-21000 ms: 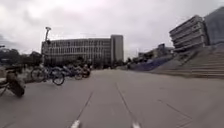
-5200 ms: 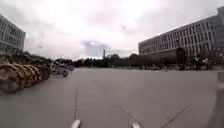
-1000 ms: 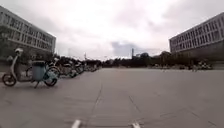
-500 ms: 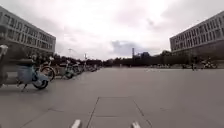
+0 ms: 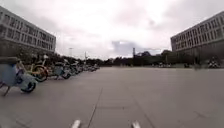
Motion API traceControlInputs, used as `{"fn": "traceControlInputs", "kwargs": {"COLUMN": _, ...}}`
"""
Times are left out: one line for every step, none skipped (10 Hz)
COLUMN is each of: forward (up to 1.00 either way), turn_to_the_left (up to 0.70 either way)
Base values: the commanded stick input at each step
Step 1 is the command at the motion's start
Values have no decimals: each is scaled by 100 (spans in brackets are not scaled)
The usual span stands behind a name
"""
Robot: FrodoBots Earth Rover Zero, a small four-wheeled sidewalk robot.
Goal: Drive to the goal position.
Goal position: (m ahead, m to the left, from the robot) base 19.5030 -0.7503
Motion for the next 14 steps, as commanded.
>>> {"fn": "traceControlInputs", "kwargs": {"forward": 100, "turn_to_the_left": -7}}
{"fn": "traceControlInputs", "kwargs": {"forward": 100, "turn_to_the_left": 0}}
{"fn": "traceControlInputs", "kwargs": {"forward": 100, "turn_to_the_left": -1}}
{"fn": "traceControlInputs", "kwargs": {"forward": 100, "turn_to_the_left": -7}}
{"fn": "traceControlInputs", "kwargs": {"forward": 100, "turn_to_the_left": -1}}
{"fn": "traceControlInputs", "kwargs": {"forward": 100, "turn_to_the_left": 0}}
{"fn": "traceControlInputs", "kwargs": {"forward": 100, "turn_to_the_left": 0}}
{"fn": "traceControlInputs", "kwargs": {"forward": 100, "turn_to_the_left": 0}}
{"fn": "traceControlInputs", "kwargs": {"forward": 100, "turn_to_the_left": 0}}
{"fn": "traceControlInputs", "kwargs": {"forward": 100, "turn_to_the_left": 0}}
{"fn": "traceControlInputs", "kwargs": {"forward": 100, "turn_to_the_left": 0}}
{"fn": "traceControlInputs", "kwargs": {"forward": 100, "turn_to_the_left": 0}}
{"fn": "traceControlInputs", "kwargs": {"forward": 100, "turn_to_the_left": 0}}
{"fn": "traceControlInputs", "kwargs": {"forward": 100, "turn_to_the_left": 0}}
